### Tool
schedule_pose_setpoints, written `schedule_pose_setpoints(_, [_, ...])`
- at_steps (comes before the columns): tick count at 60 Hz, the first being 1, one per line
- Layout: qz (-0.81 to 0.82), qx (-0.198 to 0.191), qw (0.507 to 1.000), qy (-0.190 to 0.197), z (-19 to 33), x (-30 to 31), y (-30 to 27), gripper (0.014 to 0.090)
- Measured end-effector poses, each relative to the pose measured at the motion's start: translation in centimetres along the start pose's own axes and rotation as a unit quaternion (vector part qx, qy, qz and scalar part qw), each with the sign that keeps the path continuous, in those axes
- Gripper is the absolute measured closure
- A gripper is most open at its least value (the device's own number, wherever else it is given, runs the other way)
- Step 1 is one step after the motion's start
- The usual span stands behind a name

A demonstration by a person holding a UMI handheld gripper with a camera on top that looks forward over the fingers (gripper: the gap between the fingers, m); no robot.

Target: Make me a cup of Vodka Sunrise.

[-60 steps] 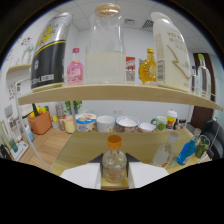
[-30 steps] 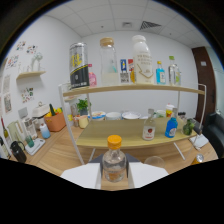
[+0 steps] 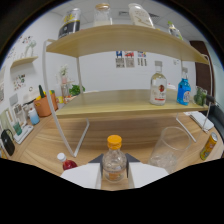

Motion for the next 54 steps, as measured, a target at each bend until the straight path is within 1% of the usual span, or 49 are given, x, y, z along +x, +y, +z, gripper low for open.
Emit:
schedule_pose_setpoints(10, [-0.011, -0.031, 0.999, 0.001, 2.6, -0.5, 2.5, 0.0694])
schedule_pose_setpoints(23, [-0.021, -0.063, 0.998, -0.003, 4.0, -1.0, 4.7, 0.0693])
schedule_pose_setpoints(34, [-0.029, -0.060, 0.998, -0.009, 3.6, -1.4, 5.0, 0.0683])
schedule_pose_setpoints(47, [-0.041, -0.073, 0.996, -0.019, 2.7, -1.3, 5.7, 0.0676])
schedule_pose_setpoints(48, [-0.042, -0.073, 0.996, -0.021, 2.6, -1.3, 5.7, 0.0664])
schedule_pose_setpoints(49, [-0.043, -0.073, 0.996, -0.024, 2.4, -1.4, 5.6, 0.0623])
schedule_pose_setpoints(50, [-0.043, -0.073, 0.996, -0.026, 2.3, -1.4, 5.6, 0.0570])
schedule_pose_setpoints(51, [-0.043, -0.073, 0.996, -0.029, 2.1, -1.5, 5.5, 0.0490])
schedule_pose_setpoints(52, [-0.043, -0.072, 0.996, -0.034, 1.8, -1.7, 5.4, 0.0479])
schedule_pose_setpoints(54, [-0.044, -0.070, 0.996, -0.042, 1.3, -1.9, 5.0, 0.0383])
